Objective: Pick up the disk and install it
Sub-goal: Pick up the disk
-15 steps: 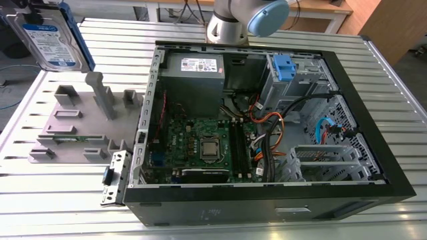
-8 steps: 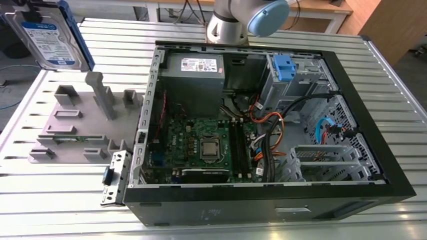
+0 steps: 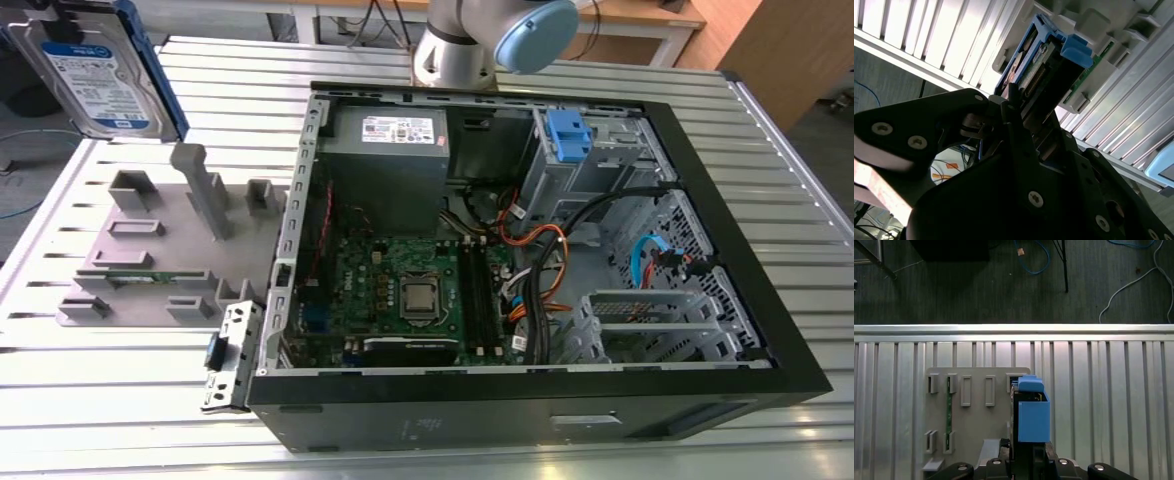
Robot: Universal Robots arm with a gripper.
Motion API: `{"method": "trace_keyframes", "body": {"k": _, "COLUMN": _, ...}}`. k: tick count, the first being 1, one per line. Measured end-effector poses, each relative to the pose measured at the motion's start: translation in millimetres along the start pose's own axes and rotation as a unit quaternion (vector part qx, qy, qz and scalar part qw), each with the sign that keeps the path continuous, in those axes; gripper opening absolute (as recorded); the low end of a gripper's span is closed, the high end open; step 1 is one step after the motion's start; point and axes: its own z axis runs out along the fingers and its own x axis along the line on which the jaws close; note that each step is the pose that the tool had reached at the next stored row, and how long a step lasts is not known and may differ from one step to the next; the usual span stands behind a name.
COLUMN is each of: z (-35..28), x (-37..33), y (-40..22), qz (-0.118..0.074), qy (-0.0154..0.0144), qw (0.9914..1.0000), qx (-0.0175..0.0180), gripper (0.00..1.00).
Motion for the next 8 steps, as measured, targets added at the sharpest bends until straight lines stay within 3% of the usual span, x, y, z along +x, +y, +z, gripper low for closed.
{"method": "trace_keyframes", "body": {"k": 8, "z": -4.2, "x": -0.2, "y": 0.2, "qz": 0.000, "qy": 0.0000, "qw": 1.00000, "qx": 0.0000, "gripper": 0.35}}
